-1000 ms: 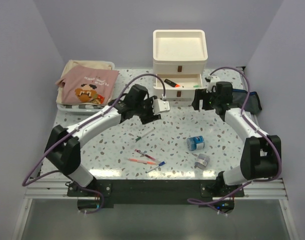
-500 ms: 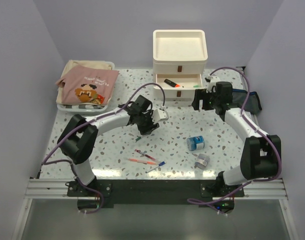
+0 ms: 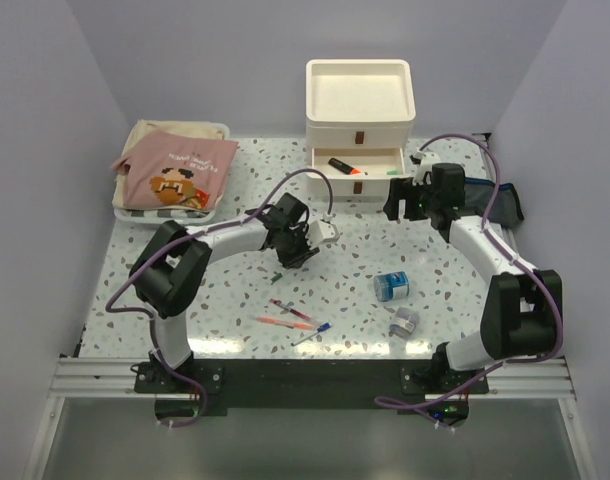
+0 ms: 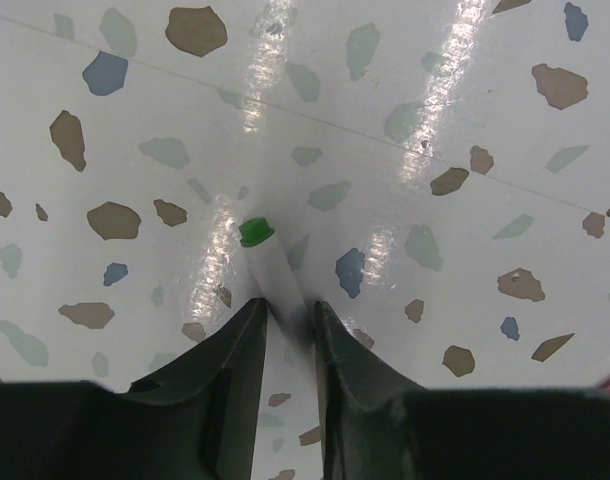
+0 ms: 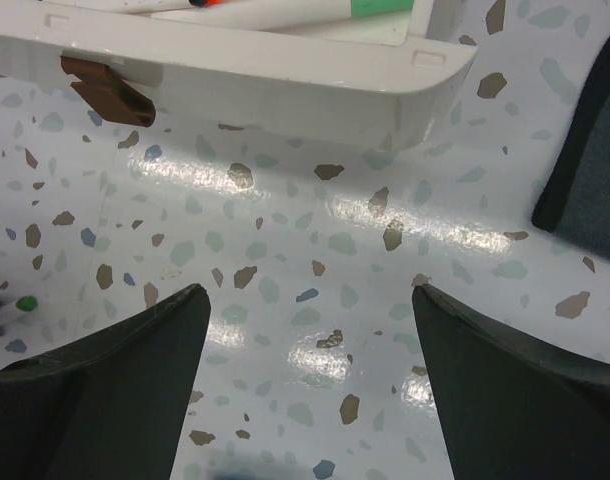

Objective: Sort the stationery into containers
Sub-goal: Pick up the pen from the center of the board, then place the pen in the drawer.

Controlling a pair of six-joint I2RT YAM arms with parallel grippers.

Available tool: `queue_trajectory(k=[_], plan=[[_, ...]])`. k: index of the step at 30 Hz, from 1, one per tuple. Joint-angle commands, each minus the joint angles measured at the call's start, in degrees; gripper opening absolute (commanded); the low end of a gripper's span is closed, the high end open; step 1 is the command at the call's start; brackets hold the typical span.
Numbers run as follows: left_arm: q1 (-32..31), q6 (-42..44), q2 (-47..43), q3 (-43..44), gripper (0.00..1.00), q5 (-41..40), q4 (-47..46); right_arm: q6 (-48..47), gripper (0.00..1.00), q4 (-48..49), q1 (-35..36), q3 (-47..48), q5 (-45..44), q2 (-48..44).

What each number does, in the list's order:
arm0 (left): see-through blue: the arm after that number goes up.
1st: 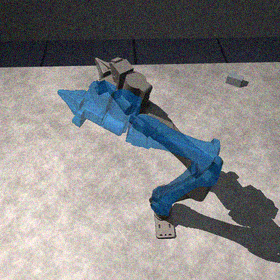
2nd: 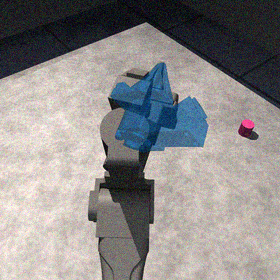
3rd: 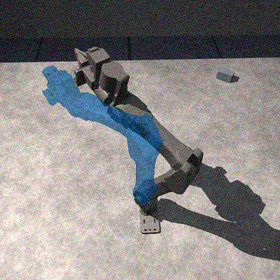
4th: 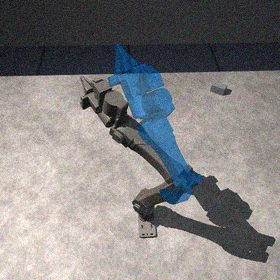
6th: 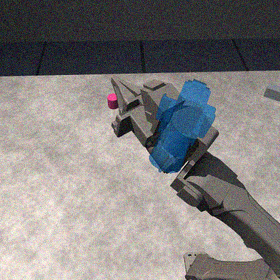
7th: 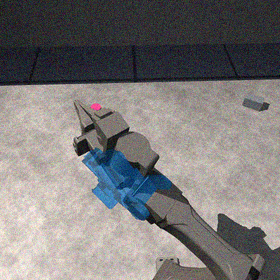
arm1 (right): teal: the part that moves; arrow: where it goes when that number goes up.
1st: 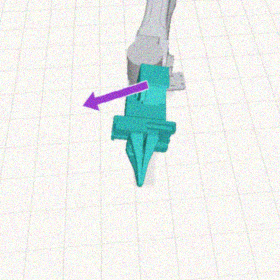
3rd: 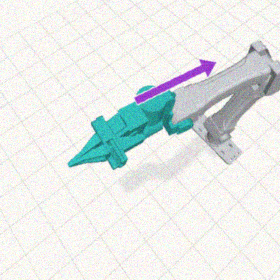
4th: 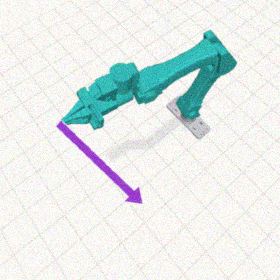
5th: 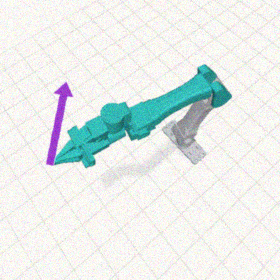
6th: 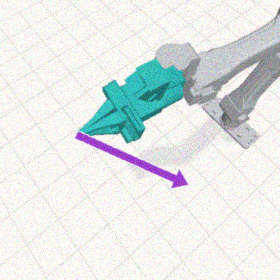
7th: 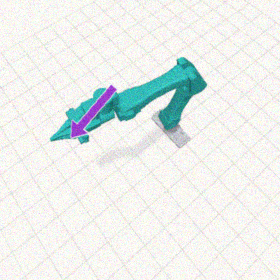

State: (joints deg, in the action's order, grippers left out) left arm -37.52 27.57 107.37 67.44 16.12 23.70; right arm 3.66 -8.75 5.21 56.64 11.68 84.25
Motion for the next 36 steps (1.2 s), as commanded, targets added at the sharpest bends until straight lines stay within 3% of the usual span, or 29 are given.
queue_trajectory(k=[1,6,9,14,21,25,36], plan=[[0.25,0.2,1.0,0.33,0.26,0.49,-0.24,-0.14,0.86,1.9,-0.2,0.22,0.01,-0.58],[0.25,1.08,2.4,1.2,0.05,1.98,1.08,-0.32,0.86,1.99,-0.2,0.57,0.01,-0.31],[0.34,2.75,0.92,2.87,0.0,4.18,3.97,-0.67,0.86,1.72,-0.2,0.66,-0.17,-0.31],[0.34,5.91,-4.53,10.77,0.0,6.55,8.55,-0.94,0.86,1.72,-0.12,0.66,-0.34,-0.23],[0.25,11.19,-3.75,26.85,0.0,9.37,10.49,-0.94,0.86,2.07,-0.2,0.75,-0.34,0.04],[0.08,11.54,-2.08,33.36,0.0,6.04,2.42,0.03,0.86,1.72,-0.2,1.36,-1.31,0.04],[-0.36,19.71,6.53,38.29,0.0,-1.79,-13.57,0.03,0.86,1.72,-0.2,1.19,-1.75,-0.84]])
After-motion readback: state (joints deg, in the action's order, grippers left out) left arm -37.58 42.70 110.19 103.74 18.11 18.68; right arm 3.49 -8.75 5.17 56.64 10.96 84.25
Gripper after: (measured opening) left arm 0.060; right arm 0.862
